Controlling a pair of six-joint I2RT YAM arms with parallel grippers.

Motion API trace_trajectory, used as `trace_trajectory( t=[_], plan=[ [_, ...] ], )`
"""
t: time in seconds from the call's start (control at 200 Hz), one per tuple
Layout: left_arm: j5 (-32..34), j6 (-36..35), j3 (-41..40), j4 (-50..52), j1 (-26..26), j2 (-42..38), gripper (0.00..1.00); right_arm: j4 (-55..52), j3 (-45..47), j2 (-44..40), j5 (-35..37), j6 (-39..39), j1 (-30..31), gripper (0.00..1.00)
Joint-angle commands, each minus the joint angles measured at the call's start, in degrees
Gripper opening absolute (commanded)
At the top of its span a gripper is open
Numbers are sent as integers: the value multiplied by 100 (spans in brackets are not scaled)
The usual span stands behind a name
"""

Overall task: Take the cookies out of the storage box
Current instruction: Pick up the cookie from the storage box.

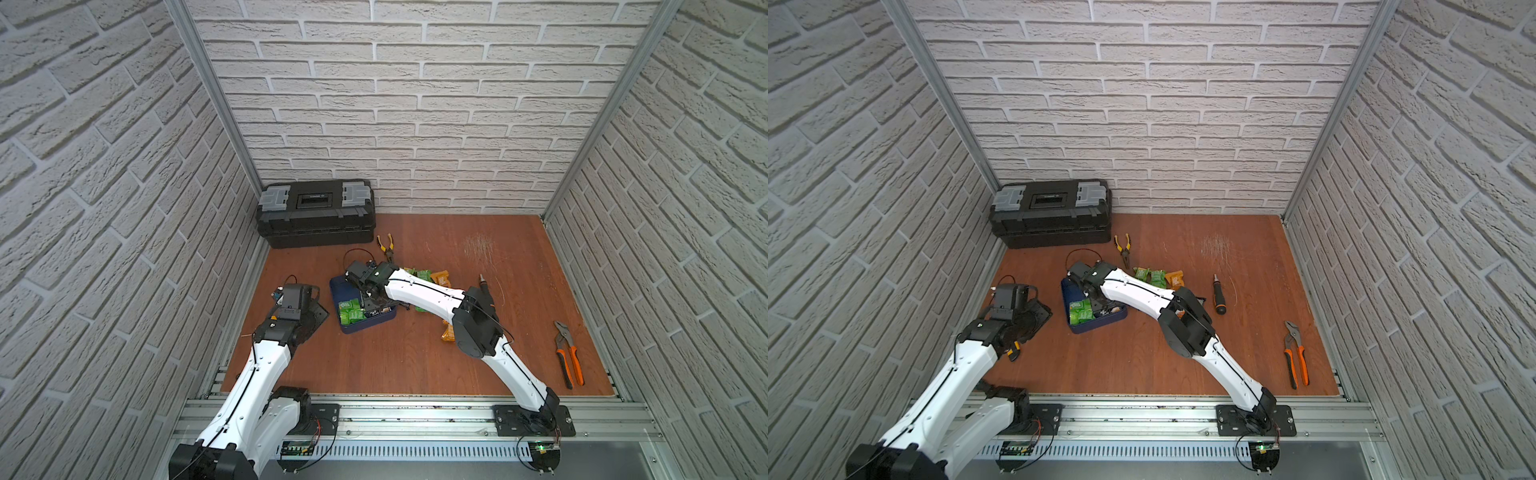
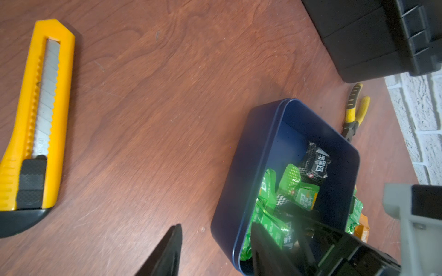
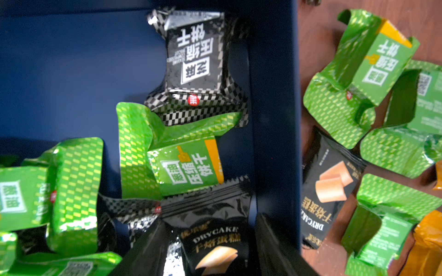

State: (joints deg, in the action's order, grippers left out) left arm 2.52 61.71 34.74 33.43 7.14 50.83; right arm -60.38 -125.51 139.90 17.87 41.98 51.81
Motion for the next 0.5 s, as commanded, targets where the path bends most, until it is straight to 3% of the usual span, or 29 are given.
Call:
trace_trajectory(
  t=[0.0, 0.495],
  plan=[
    [20, -9, 114, -57, -37, 75, 52, -19, -114, 189, -68, 201, -110, 61],
    [64, 16, 95, -42, -39, 32, 52, 515, -266, 195, -1128, -439, -58, 54]
  ],
)
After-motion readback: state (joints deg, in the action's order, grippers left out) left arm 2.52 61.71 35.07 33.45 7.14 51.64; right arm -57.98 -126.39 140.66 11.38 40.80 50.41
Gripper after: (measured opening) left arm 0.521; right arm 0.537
